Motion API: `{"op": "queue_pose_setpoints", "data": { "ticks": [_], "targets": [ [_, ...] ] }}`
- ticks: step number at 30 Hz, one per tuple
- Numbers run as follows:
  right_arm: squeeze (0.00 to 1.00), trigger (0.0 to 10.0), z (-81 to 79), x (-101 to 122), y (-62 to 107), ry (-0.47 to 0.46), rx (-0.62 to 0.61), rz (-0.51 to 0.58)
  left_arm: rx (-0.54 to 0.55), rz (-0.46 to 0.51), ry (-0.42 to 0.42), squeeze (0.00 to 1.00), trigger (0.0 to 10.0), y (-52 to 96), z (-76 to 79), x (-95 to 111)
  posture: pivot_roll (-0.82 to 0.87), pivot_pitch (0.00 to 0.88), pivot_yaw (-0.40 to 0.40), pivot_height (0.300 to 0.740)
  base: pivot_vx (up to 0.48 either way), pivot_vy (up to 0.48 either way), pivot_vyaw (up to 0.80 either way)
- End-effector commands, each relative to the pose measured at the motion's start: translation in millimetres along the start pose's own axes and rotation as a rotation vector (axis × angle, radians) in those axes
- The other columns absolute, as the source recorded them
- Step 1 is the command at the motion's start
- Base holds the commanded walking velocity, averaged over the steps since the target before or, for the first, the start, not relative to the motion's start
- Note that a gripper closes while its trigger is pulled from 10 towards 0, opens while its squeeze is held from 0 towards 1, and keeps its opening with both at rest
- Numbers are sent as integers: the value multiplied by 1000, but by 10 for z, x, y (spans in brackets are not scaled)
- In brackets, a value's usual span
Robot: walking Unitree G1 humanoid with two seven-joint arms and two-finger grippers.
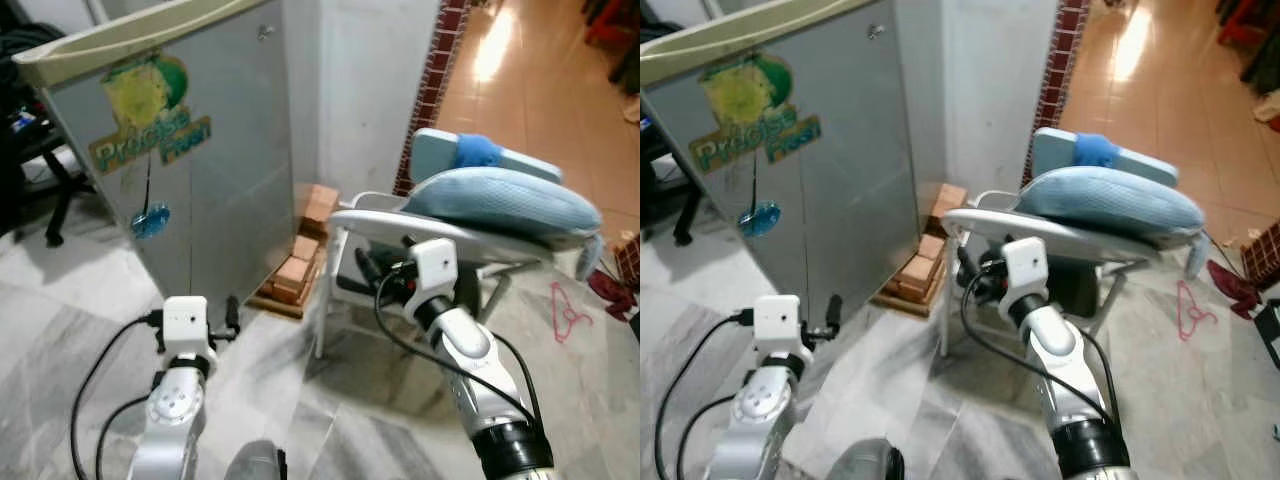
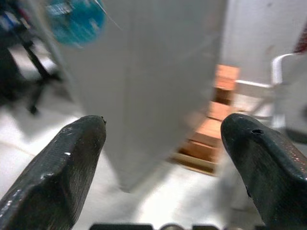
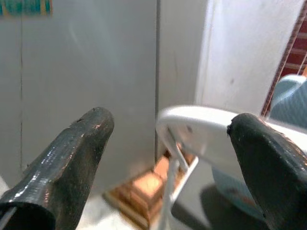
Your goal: Restocking fridge
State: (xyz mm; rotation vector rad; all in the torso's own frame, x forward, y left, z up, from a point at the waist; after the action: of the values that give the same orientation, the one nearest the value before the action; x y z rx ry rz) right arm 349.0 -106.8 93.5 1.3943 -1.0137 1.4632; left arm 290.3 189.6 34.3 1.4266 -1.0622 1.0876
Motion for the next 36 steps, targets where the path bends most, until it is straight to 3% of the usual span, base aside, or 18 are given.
{"op": "queue_pose_setpoints", "data": {
  "ticks": [1,4,7,10,13,18,19,21,24,27,30,36],
  "targets": [
    [0,10000,197,-10,72,33,-84,-1,3,53,-3,0,10000,22,-13,112,105,50,22,740,0,480,0],
    [0,10000,306,-68,124,49,-130,-24,2,54,-14,0,10000,22,-41,106,106,49,21,740,0,480,0],
    [0,10000,423,-61,156,77,-188,-24,3,108,-45,0,10000,0,-26,233,112,47,12,740,0,480,0],
    [0,10000,737,-54,234,117,-345,-34,33,163,-69,0,10000,23,-123,372,119,37,4,740,0,480,0],
    [0,10000,802,-69,260,105,-357,-37,38,157,-69,0,10000,49,-156,344,113,33,9,740,0,480,0],
    [0,10000,757,21,200,123,-305,-9,13,140,-35,0,10000,39,-62,299,96,20,19,740,0,480,0],
    [0,10000,712,-18,177,70,-270,-40,-7,140,-28,0,10000,28,8,295,91,5,23,740,0,480,0],
    [0,10000,618,-47,183,55,-214,-59,7,143,-51,0,10000,6,2,295,84,0,28,740,0,480,0],
    [0,10000,466,10,240,115,-98,-31,-19,124,-51,0,10000,-43,32,253,71,0,37,740,0,480,0],
    [0,10000,455,-6,266,96,-71,-42,-58,113,-54,0,10000,-66,93,229,66,0,39,740,0,480,0],
    [0,10000,459,-16,306,148,-53,-46,-77,105,-52,0,10000,-100,160,202,62,0,42,740,0,480,0],
    [0,10000,594,-16,228,80,-167,-41,-72,98,-50,0,10000,-132,168,190,67,0,51,740,0,480,0]
  ]
}}
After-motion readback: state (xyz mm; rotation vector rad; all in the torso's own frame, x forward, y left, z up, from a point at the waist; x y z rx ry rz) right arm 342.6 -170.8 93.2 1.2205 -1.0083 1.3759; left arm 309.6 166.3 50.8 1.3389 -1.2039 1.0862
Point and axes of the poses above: a point about 5 cm out from each wrist's last joint towards the gripper, its own y axis pointing back from the gripper into the wrist, its own x axis along the axis of the wrist's last joint, z = x × y, the point moved 6 cm from there along -y, pointing out of the wrist towards the gripper, and after that the axes turned 3 degrees about y, right-handed, at the moved point
